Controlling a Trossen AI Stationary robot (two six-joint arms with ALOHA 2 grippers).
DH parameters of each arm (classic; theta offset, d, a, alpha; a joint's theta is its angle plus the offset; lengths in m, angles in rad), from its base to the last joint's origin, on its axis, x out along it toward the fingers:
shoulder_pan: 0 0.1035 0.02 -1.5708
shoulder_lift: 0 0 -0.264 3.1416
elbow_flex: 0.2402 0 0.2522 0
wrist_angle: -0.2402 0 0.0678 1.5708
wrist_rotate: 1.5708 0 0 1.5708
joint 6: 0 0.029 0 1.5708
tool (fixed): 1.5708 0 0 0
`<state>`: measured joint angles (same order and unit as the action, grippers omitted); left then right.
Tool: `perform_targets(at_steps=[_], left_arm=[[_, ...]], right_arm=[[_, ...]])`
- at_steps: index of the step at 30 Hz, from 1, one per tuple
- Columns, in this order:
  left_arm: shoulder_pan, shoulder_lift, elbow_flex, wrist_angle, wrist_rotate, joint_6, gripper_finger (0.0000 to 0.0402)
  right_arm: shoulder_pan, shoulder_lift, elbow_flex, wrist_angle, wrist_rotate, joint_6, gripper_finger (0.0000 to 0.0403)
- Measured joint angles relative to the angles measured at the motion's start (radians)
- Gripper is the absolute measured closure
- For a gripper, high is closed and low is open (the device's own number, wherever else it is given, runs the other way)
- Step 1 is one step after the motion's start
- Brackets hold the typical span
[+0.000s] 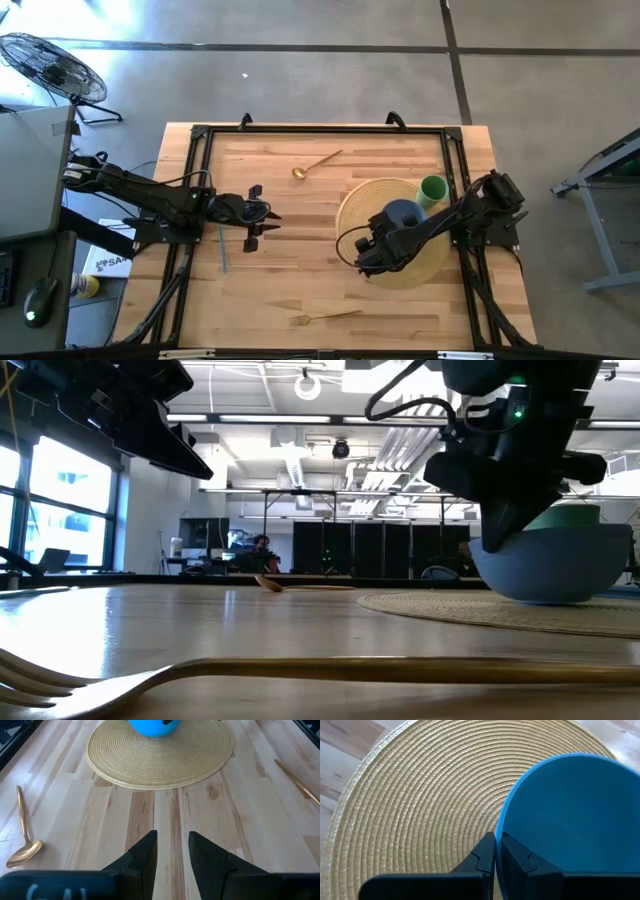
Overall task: Pick & Place Utensil
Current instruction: Put the blue bowl on the brown placemat to the bottom left of the green cup, then put the gold fork into the blue bowl on the brown placemat
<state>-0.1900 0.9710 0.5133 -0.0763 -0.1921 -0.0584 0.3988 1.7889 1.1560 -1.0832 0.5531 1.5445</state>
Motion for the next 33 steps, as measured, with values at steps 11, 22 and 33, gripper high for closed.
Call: perform_targets(at_steps=[11,22,33], left_arm=[[0.0,0.0,0.0,0.0,0.0,0.0,0.0293],[0.0,0.0,0.0,-0.001,0.0,0.0,0.0293],[0.0,0.0,0.0,-0.001,0.0,-0.004,0.0293]], right_arm=[[0.0,0.0,0.015,0.017,0.02,-0.029,0.0387],[0.0,0.0,0.013,0.024,0.016,-0.034,0.0359],[0.0,-0.039,0.023,0.015,0.009,-0.068,0.0275]])
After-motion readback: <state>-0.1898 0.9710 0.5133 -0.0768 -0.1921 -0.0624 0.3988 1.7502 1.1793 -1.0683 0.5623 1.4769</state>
